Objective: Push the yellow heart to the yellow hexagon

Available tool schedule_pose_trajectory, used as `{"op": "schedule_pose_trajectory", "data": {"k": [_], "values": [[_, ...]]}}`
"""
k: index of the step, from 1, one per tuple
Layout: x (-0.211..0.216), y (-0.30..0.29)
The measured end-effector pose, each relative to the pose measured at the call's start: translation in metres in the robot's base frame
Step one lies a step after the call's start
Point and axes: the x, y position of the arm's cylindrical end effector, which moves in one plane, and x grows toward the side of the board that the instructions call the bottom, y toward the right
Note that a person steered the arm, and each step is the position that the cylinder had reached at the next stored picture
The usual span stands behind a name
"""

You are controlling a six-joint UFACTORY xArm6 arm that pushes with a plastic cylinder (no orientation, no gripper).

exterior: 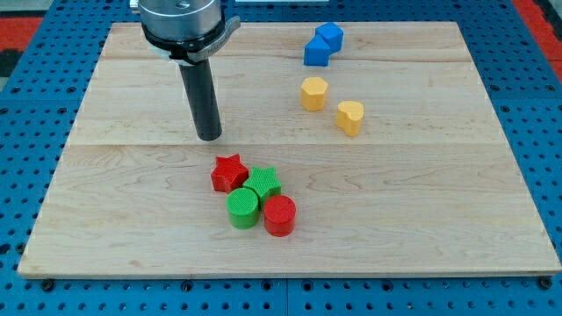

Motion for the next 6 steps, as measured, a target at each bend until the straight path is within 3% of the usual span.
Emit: {"op": "schedule_pose_trajectory", "data": {"k": [1, 4, 5, 6], "values": [[0.000, 0.001], [0.007, 0.218], [-0.018, 0.232], [-0.027, 0.162]]}}
